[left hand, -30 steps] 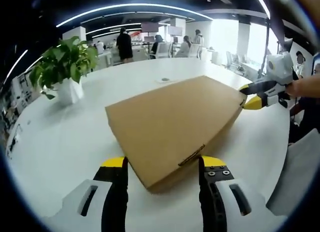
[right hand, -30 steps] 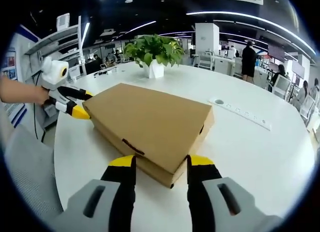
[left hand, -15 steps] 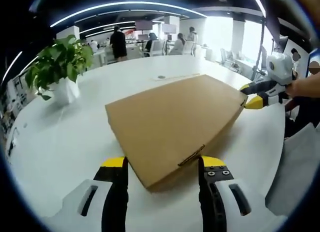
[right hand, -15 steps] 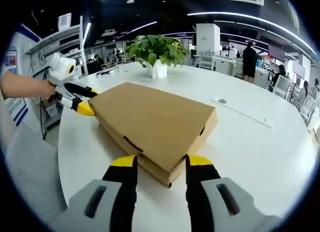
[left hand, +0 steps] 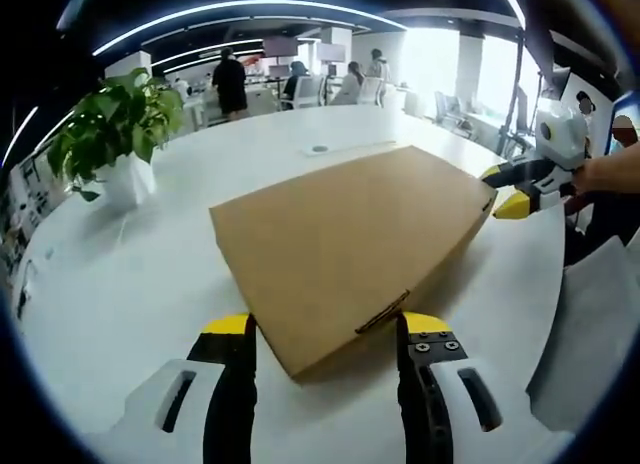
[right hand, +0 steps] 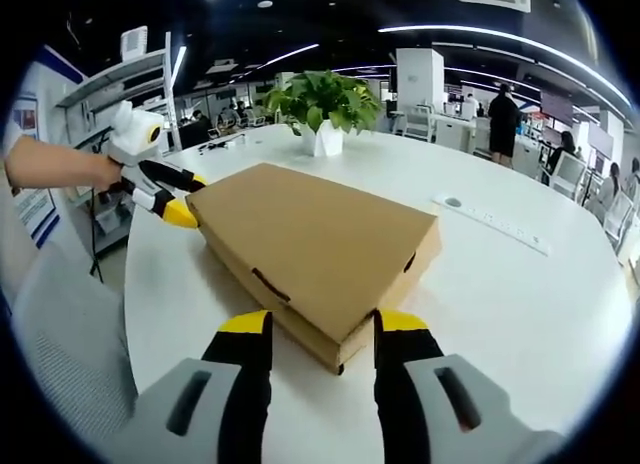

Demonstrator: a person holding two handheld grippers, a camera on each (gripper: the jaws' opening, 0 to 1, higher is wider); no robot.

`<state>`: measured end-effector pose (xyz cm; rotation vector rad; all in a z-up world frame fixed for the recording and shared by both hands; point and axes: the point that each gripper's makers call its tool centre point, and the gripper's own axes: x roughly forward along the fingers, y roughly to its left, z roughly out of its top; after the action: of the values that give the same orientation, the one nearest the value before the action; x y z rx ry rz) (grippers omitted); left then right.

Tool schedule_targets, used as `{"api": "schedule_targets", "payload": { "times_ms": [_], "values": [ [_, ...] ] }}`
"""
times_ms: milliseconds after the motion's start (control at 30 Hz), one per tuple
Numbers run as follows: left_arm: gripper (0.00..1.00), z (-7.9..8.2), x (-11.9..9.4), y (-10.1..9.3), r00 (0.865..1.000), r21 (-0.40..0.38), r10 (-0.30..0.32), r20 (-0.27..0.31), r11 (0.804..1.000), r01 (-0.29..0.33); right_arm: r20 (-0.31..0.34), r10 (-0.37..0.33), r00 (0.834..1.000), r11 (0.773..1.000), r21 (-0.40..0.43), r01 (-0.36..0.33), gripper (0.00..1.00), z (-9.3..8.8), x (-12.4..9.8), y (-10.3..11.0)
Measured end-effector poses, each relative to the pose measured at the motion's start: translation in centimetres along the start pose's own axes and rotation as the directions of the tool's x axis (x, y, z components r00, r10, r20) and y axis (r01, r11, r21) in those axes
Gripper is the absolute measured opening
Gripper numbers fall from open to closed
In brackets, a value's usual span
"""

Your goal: Operate the shoe box by opening the lid, removing the specified soft item, and placing it in the target area until the item is outside and the box remains undamaged.

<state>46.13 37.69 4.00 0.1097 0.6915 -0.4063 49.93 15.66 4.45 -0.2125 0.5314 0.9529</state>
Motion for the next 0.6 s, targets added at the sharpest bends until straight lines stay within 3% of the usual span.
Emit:
{"api": "schedule_targets", "payload": {
  "times_ms": [600],
  "values": [
    [0.56, -1.5, -1.6, 0.8, 1.0, 0.011, -0.014, -0.015, 1.0, 0.014, -0.002, 0.03, 1.0, 0.999, -0.02, -0.03, 0.36, -0.3, -0.2, 2.7]
  ]
}}
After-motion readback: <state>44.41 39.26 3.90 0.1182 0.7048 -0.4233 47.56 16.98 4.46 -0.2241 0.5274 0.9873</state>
